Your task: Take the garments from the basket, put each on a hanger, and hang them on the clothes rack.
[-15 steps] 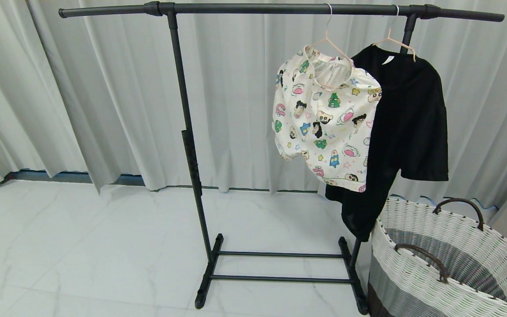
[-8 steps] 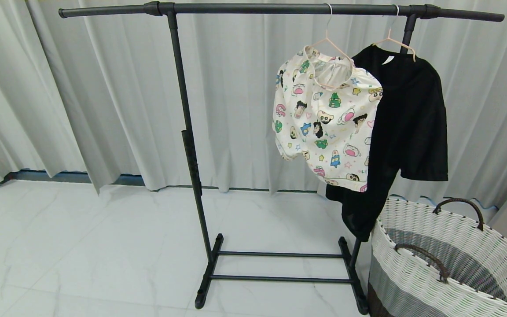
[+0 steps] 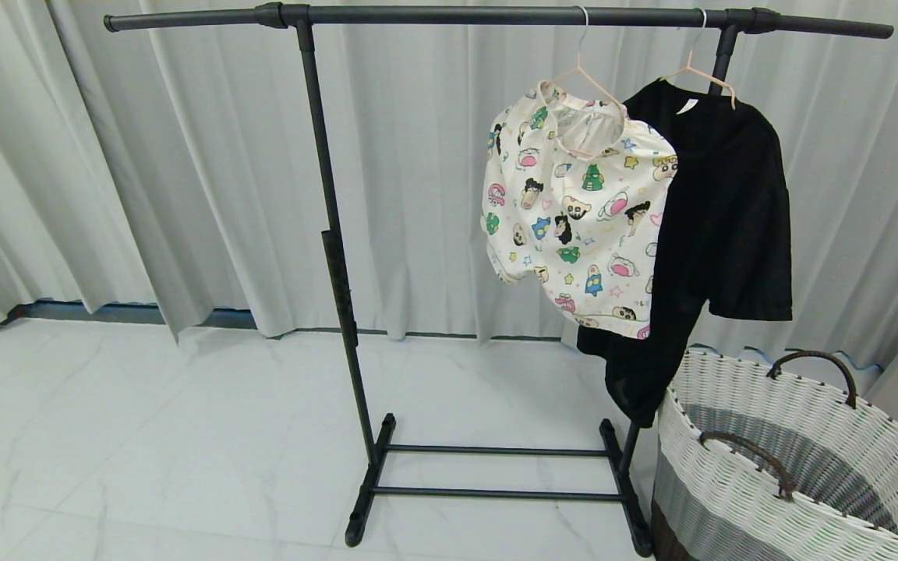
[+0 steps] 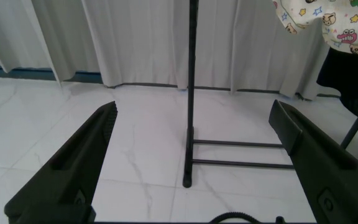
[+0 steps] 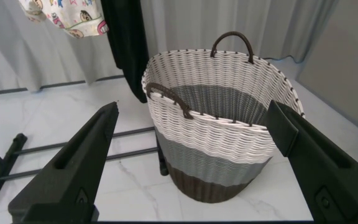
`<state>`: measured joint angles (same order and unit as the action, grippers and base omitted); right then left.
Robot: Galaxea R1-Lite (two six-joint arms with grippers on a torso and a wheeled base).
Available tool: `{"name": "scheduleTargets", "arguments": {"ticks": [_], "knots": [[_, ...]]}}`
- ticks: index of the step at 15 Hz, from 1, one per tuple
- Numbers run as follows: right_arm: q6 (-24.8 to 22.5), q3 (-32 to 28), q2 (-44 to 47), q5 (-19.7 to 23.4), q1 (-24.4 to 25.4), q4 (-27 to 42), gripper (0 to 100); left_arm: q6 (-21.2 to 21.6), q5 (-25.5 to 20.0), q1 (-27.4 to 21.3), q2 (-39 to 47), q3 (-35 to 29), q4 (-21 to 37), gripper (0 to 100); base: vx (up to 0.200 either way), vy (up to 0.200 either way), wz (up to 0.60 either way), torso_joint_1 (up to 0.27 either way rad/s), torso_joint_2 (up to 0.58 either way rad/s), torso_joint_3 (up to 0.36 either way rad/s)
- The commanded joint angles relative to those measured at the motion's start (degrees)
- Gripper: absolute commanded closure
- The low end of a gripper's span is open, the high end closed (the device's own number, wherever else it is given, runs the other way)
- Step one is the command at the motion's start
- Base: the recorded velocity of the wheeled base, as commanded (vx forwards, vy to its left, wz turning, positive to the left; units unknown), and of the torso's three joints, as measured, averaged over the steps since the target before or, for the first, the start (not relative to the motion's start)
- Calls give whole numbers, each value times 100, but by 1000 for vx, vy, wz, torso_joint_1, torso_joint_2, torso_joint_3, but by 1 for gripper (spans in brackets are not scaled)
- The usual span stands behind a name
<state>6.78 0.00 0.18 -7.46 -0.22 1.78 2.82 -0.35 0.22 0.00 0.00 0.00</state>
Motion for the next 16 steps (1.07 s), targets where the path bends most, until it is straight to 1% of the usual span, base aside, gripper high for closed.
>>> {"name": "scheduleTargets", "arguments": {"ticks": [1, 16], "knots": [[-1, 0, -9, -1, 4, -2, 0, 0, 0, 4, 0, 0, 0, 0, 0, 0, 0, 0, 0, 0], [-1, 0, -9, -1, 4, 7, 0, 0, 0, 4, 0, 0, 0, 0, 0, 0, 0, 0, 0, 0]]}}
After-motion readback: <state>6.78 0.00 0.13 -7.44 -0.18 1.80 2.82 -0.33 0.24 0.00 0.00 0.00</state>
